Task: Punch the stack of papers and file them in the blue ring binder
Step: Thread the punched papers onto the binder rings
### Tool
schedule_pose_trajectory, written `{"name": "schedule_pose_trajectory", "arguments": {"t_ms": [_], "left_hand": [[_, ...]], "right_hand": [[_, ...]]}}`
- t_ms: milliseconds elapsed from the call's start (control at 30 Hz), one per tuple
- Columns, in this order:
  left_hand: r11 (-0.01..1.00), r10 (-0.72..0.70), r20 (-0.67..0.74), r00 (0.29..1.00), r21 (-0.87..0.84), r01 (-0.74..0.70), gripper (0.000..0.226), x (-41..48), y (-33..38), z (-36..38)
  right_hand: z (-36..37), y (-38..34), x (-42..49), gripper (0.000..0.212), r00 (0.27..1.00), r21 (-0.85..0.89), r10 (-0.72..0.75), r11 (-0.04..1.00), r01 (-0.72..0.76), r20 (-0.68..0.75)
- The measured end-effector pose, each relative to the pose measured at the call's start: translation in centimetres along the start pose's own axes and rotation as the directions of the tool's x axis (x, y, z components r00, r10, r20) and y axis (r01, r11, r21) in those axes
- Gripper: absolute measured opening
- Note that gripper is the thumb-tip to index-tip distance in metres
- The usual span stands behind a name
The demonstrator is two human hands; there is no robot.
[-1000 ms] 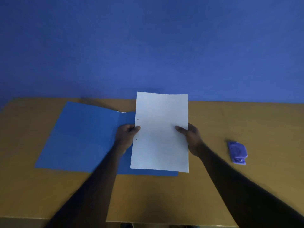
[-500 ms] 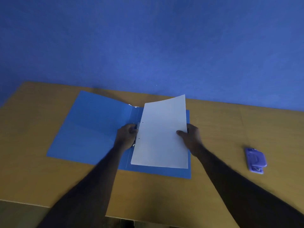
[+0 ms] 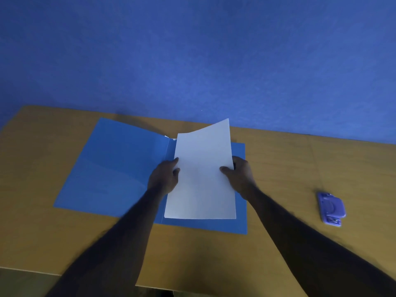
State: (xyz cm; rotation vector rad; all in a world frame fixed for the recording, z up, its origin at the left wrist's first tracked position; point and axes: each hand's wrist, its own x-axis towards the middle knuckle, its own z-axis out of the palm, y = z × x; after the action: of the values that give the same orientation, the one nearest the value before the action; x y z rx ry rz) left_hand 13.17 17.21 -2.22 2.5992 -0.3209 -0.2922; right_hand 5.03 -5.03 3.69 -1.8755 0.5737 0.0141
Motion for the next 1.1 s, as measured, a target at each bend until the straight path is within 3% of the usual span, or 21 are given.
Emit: {"name": "schedule_pose_trajectory", "arguments": {"t_ms": [467, 733, 867, 1100], "left_hand": [[0.992, -0.005, 0.053, 0.999, -0.122, 0.011, 0.045, -0.2, -0.2, 1.4], [0.999, 0.018, 0.078, 0.997, 0.043, -0.022, 0.052, -0.5, -0.3, 0.8], [0.996, -0.009, -0.013, 1.000, -0.088, 0.007, 0.024, -1.8, -1.5, 0.5], [0.956, -0.153, 0.051, 0.987, -0.245, 0.160, 0.048, -3.1, -1.5, 0.6]], "right_hand": [[-0.9, -0.9, 0.1, 0.017, 1.000, -0.024, -0.015, 1.000, 0.015, -0.010], [-1.1, 0.1, 0.2, 0.016, 0.998, -0.053, 0.024, 0.998, -0.027, -0.058], [-1.0, 1.1, 0.2, 0.017, 0.996, -0.064, 0.060, 0.996, -0.065, -0.072], [-0.3, 1.3, 0.0, 0.019, 0.995, -0.065, 0.066, 0.995, -0.071, -0.075]]}}
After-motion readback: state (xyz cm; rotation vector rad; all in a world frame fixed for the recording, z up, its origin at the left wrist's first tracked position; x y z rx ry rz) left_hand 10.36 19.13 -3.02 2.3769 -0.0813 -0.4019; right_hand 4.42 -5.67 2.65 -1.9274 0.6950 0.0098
